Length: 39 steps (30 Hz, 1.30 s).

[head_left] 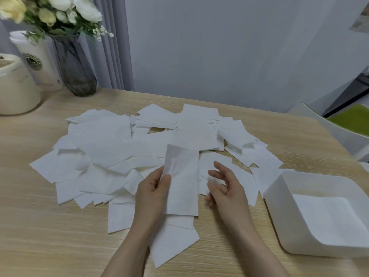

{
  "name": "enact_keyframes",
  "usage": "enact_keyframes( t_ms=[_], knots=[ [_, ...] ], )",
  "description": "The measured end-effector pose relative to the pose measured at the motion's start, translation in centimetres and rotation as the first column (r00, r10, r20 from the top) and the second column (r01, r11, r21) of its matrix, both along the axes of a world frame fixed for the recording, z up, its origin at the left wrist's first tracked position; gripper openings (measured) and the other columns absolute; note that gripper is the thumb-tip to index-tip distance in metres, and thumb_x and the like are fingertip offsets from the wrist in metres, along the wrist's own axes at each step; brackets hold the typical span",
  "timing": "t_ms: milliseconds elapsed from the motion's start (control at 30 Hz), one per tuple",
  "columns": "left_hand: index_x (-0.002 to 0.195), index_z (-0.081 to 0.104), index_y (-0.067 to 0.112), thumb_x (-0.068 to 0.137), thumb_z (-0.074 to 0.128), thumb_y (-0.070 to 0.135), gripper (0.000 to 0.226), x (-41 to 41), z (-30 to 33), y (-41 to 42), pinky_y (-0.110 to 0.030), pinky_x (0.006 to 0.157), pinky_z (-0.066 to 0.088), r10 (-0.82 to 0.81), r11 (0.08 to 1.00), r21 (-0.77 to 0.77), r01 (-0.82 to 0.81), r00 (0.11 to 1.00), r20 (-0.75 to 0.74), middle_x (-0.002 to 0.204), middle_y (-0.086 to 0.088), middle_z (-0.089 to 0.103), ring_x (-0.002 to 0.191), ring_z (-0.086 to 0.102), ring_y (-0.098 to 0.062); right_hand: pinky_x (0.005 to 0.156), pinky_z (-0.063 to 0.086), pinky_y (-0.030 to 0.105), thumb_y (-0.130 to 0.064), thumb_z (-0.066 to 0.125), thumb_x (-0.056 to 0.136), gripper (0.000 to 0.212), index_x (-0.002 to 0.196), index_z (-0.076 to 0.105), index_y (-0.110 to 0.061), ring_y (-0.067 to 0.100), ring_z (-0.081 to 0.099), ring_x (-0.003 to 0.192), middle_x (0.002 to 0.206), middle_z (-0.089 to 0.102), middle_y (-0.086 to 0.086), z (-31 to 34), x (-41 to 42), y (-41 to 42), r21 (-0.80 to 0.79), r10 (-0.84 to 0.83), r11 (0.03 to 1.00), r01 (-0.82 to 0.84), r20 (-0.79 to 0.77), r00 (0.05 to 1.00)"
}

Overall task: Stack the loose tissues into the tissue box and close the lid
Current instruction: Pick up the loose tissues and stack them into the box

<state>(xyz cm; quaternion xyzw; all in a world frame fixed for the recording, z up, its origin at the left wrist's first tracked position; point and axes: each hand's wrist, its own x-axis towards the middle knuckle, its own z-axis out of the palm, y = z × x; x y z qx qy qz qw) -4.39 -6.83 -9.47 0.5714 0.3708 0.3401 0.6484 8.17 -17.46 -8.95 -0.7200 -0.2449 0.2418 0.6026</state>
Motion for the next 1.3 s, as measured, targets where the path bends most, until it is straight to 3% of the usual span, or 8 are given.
enact_keyframes(
  t_ms=[133, 333, 467, 667, 900, 1000, 1133, 1300],
  knots=[
    [0.096, 0.071, 0.031, 0.099, 0.051, 0.009, 0.03, -0.1, -0.1, 0.3, -0.036, 0.076, 0.053, 0.046, 0.999, -0.012, -0.046, 0.999, 0.008, 0.088, 0.006, 0.075, 0.084, 0.07, -0.017, 0.063, 0.053, 0.031, -0.008, 0.057, 0.093, 0.047, 0.129, 0.046, -0.035, 0.013, 0.059, 0.057, 0.116, 0.058, -0.011, -0.4, 0.4, -0.3, -0.087, -0.002, 0.996, 0.001, -0.019, 1.0],
    [0.091, 0.07, 0.03, 0.097, 0.049, 0.004, 0.033, -0.1, -0.2, 0.4, -0.026, 0.069, 0.05, 0.144, 0.99, 0.002, -0.144, 0.99, -0.003, 0.083, 0.011, 0.074, 0.077, 0.067, -0.008, 0.06, 0.05, 0.027, -0.011, 0.059, 0.092, 0.047, 0.13, 0.043, -0.034, 0.012, 0.058, 0.055, 0.113, 0.058, -0.011, -0.6, 0.1, 0.2, -0.174, 0.05, 0.983, -0.054, -0.028, 0.998],
    [0.09, 0.068, 0.031, 0.097, 0.049, 0.005, 0.033, 0.0, 0.0, 0.4, -0.022, 0.067, 0.049, 0.127, 0.992, 0.017, -0.126, 0.991, -0.039, 0.081, 0.014, 0.072, 0.074, 0.065, -0.003, 0.051, 0.044, 0.021, -0.011, 0.059, 0.091, 0.046, 0.129, 0.044, -0.03, 0.01, 0.056, 0.052, 0.11, 0.059, -0.008, -0.2, 0.1, 0.7, -0.18, 0.058, 0.981, -0.066, -0.048, 0.997],
    [0.091, 0.068, 0.032, 0.098, 0.049, 0.007, 0.032, -0.1, 0.3, 0.3, -0.026, 0.069, 0.051, 0.111, 0.994, 0.017, -0.11, 0.992, -0.065, 0.083, 0.015, 0.072, 0.075, 0.067, -0.004, 0.046, 0.042, 0.026, -0.008, 0.063, 0.088, 0.048, 0.13, 0.045, -0.025, 0.014, 0.055, 0.051, 0.106, 0.061, 0.001, 0.1, -0.1, 1.9, -0.165, 0.08, 0.981, -0.1, -0.128, 0.989],
    [0.09, 0.068, 0.03, 0.098, 0.05, 0.007, 0.031, -0.2, 0.4, 0.2, -0.026, 0.07, 0.051, 0.128, 0.992, -0.003, -0.128, 0.991, -0.036, 0.084, 0.012, 0.073, 0.077, 0.067, -0.008, 0.049, 0.043, 0.025, -0.014, 0.062, 0.089, 0.024, 0.112, 0.062, -0.023, 0.014, 0.047, 0.039, 0.055, 0.058, -0.009, -0.2, -0.6, 1.9, -0.223, 0.175, 0.96, -0.167, 0.013, 0.985],
    [0.092, 0.068, 0.029, 0.098, 0.05, 0.006, 0.029, -0.2, 0.4, 0.2, -0.025, 0.07, 0.051, 0.132, 0.991, -0.019, -0.133, 0.991, -0.019, 0.083, 0.014, 0.073, 0.074, 0.066, -0.002, 0.058, 0.045, 0.028, -0.022, 0.064, 0.089, 0.009, 0.094, 0.071, -0.021, 0.011, 0.052, 0.047, 0.058, 0.063, -0.009, -0.4, -0.6, 1.8, -0.245, 0.133, 0.964, -0.107, 0.091, 0.987],
    [0.086, 0.068, 0.028, 0.098, 0.05, 0.006, 0.032, -0.3, 0.4, 0.2, -0.024, 0.067, 0.049, 0.142, 0.99, -0.029, -0.141, 0.99, 0.006, 0.077, 0.013, 0.072, 0.072, 0.065, -0.005, 0.066, 0.045, 0.025, -0.023, 0.06, 0.092, 0.009, 0.09, 0.069, -0.022, 0.006, 0.056, 0.065, 0.066, 0.062, -0.009, -0.6, 0.3, 0.9, -0.251, 0.007, 0.967, 0.054, 0.233, 0.972],
    [0.092, 0.069, 0.03, 0.101, 0.048, 0.01, 0.03, -0.2, 0.4, 0.1, -0.026, 0.072, 0.05, 0.099, 0.995, -0.018, -0.099, 0.995, 0.009, 0.083, 0.014, 0.073, 0.076, 0.066, -0.002, 0.057, 0.044, 0.021, -0.02, 0.053, 0.097, 0.013, 0.091, 0.065, -0.019, 0.004, 0.058, 0.059, 0.068, 0.065, -0.006, -0.4, 1.6, -0.6, -0.188, -0.102, 0.974, 0.125, 0.13, 0.986]
  ],
)
